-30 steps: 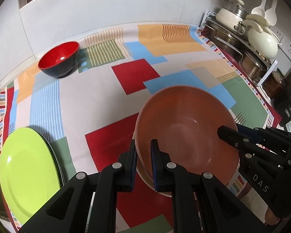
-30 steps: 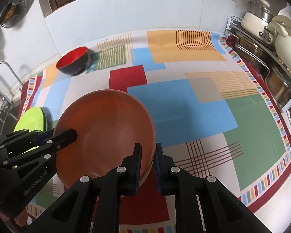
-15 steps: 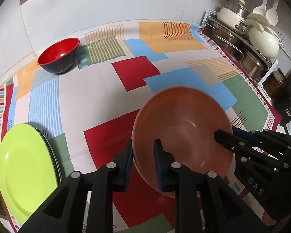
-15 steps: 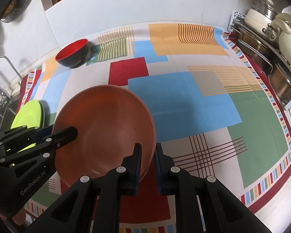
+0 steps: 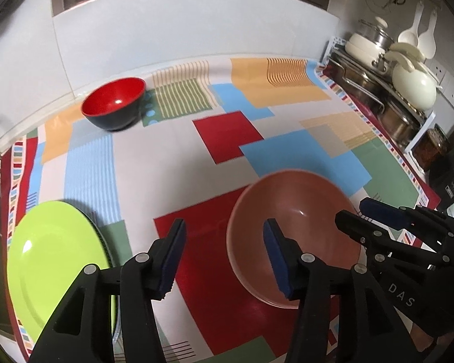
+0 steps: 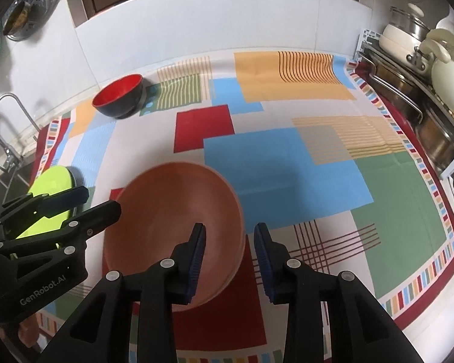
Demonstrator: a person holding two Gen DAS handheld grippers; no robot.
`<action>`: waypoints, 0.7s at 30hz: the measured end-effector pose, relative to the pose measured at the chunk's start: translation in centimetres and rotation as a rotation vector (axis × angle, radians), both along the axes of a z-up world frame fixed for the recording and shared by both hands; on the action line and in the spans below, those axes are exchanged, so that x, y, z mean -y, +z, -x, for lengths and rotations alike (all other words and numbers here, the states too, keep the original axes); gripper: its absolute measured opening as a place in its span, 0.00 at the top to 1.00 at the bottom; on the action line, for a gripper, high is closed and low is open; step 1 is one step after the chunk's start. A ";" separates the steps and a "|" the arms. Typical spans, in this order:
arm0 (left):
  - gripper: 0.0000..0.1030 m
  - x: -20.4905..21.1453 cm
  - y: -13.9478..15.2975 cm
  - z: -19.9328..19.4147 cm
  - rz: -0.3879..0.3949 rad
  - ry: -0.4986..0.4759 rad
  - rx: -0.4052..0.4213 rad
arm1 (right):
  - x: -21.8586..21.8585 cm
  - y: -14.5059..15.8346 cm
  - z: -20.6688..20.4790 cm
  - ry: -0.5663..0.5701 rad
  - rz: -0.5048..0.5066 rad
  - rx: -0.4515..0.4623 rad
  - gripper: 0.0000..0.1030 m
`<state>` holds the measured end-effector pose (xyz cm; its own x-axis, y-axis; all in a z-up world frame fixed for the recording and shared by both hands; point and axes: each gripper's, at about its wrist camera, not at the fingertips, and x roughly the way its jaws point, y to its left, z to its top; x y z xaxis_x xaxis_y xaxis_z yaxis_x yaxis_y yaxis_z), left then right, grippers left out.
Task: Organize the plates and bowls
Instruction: 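Move both grippers to the red bowl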
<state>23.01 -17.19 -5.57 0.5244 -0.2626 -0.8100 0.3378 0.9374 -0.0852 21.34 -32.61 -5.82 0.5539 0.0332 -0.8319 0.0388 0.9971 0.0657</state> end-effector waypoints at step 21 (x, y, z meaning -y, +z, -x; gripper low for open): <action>0.39 -7.2 5.6 -4.5 -0.021 0.147 0.154 | -5.4 6.0 -5.8 0.101 -0.063 0.192 0.48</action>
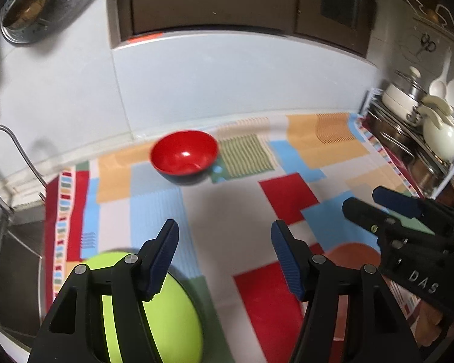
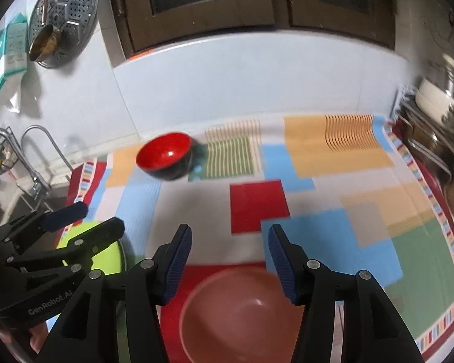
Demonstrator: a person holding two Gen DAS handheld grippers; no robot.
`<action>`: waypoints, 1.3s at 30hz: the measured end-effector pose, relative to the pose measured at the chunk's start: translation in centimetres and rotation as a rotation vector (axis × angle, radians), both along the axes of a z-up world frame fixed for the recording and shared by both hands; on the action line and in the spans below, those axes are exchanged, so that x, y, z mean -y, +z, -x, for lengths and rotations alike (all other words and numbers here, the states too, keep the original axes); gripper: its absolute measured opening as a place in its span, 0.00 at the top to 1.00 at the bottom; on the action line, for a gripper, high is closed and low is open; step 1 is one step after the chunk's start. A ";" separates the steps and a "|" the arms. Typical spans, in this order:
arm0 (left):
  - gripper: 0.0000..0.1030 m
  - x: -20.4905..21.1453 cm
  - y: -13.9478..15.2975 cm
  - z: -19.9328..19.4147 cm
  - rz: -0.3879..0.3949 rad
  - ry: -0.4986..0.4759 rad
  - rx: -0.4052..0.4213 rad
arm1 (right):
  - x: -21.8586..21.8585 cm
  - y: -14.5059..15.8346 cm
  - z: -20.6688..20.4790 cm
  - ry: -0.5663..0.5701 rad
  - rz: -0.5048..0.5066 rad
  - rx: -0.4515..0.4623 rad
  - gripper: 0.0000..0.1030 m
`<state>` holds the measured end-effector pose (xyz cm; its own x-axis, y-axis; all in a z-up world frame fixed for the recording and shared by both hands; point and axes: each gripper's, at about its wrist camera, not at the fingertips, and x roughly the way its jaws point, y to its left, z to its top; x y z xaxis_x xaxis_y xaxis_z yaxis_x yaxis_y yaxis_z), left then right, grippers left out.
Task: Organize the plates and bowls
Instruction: 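Move both grippers to the red bowl, then grip the red bowl's rim with both grippers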
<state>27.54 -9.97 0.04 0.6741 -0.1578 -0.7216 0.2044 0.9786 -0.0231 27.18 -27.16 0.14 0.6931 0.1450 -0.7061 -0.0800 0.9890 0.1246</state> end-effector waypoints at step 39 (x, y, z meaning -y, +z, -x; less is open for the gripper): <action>0.38 -8.7 -5.5 -18.7 -0.081 0.094 -0.132 | -9.0 -3.6 -20.8 0.189 0.100 -0.101 0.48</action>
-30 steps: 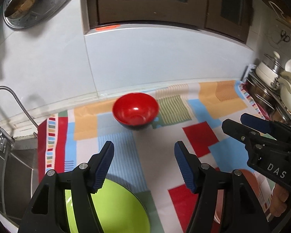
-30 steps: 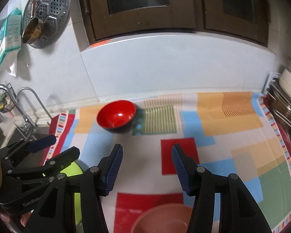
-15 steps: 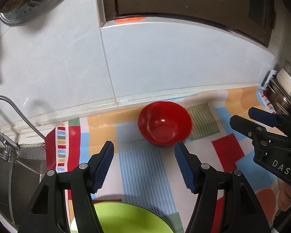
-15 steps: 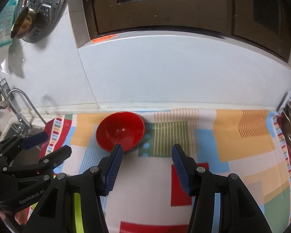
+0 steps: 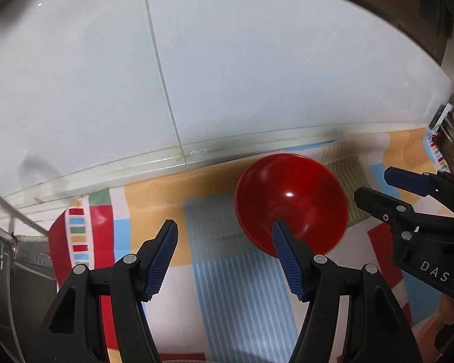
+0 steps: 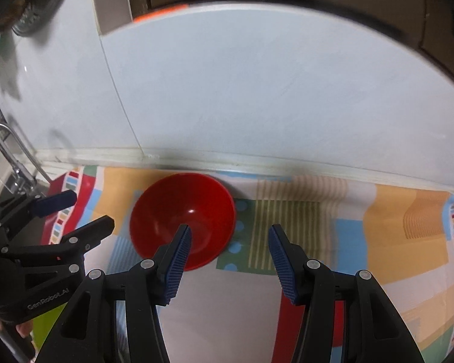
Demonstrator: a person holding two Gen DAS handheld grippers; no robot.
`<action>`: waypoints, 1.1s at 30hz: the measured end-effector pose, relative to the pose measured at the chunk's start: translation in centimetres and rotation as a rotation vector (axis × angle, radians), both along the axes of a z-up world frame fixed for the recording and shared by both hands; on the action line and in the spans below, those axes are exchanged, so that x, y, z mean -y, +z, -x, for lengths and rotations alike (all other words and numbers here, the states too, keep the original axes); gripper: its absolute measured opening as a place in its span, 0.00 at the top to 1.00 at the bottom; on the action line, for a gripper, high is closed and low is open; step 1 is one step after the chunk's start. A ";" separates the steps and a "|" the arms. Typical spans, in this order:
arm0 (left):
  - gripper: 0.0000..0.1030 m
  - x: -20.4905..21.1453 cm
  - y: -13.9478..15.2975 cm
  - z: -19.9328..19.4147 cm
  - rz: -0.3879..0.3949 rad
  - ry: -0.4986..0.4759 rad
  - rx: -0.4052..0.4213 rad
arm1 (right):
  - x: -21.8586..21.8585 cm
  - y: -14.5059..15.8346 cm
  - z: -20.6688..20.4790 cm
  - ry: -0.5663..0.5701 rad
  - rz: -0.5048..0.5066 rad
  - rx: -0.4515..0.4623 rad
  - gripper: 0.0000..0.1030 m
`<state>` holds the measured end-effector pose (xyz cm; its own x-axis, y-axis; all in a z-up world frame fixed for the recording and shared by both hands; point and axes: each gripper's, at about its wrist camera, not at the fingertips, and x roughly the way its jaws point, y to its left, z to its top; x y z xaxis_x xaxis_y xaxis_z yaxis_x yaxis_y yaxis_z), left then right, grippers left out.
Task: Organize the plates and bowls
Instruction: 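Grip the red bowl's rim with both grippers, then lift the red bowl with both grippers and carry it over the pink bowl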
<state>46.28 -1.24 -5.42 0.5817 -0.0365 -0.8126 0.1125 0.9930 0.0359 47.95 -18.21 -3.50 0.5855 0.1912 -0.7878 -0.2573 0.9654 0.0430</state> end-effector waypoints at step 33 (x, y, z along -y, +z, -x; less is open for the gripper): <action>0.87 1.3 -6.1 -6.2 0.071 -0.032 -0.192 | -1.2 -6.6 -5.1 0.015 -0.013 -0.202 0.84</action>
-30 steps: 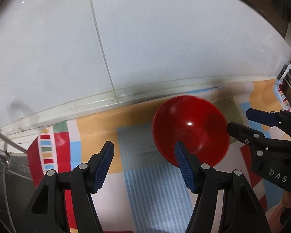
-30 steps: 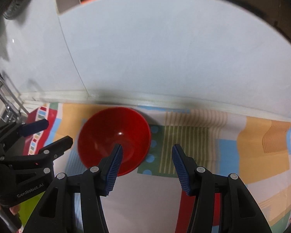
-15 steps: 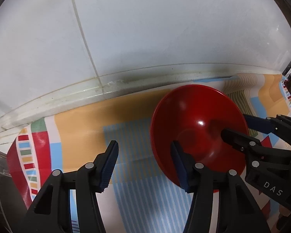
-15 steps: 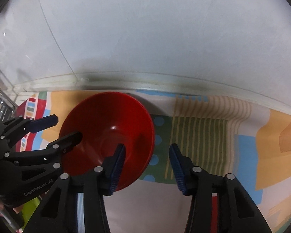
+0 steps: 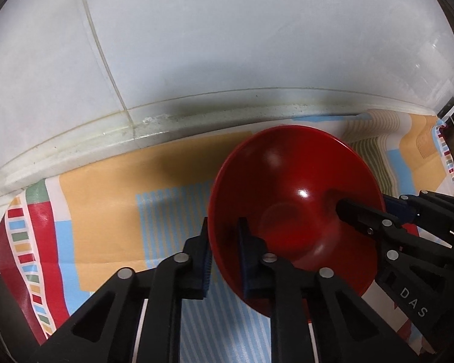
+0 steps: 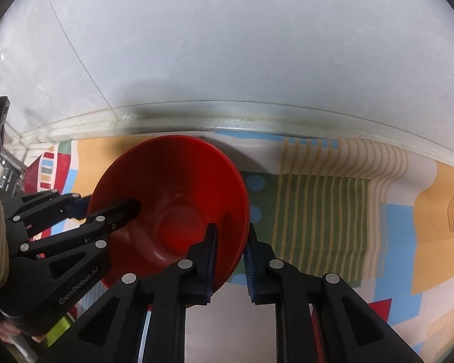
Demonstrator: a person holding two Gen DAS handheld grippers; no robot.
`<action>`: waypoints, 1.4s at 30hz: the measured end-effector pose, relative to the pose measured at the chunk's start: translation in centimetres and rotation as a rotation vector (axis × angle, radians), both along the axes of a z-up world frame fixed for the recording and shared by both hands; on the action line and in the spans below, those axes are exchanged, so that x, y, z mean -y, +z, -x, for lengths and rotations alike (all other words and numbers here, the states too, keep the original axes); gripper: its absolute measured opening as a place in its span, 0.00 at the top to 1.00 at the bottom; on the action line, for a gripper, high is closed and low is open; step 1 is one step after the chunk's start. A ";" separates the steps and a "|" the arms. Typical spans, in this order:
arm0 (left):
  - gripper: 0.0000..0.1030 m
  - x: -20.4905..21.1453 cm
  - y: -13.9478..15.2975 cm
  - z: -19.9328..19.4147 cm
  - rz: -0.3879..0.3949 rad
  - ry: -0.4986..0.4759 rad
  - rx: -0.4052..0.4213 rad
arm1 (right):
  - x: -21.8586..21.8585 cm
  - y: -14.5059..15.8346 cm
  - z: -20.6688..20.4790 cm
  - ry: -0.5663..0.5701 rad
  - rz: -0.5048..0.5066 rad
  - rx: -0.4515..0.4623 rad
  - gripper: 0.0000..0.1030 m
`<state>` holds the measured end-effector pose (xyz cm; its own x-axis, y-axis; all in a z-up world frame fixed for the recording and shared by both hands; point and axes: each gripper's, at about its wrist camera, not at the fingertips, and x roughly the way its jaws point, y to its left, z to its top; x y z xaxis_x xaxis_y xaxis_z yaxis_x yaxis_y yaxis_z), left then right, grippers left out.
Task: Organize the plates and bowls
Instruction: 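Lift the red bowl with both grippers and carry it over the pink bowl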
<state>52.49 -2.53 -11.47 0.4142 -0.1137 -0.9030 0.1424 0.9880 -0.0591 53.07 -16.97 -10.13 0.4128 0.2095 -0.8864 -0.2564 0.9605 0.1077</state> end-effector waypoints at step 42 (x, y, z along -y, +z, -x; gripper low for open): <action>0.86 5.3 10.4 15.3 0.087 -0.077 0.158 | 5.5 9.5 14.8 -0.093 -0.054 0.085 0.85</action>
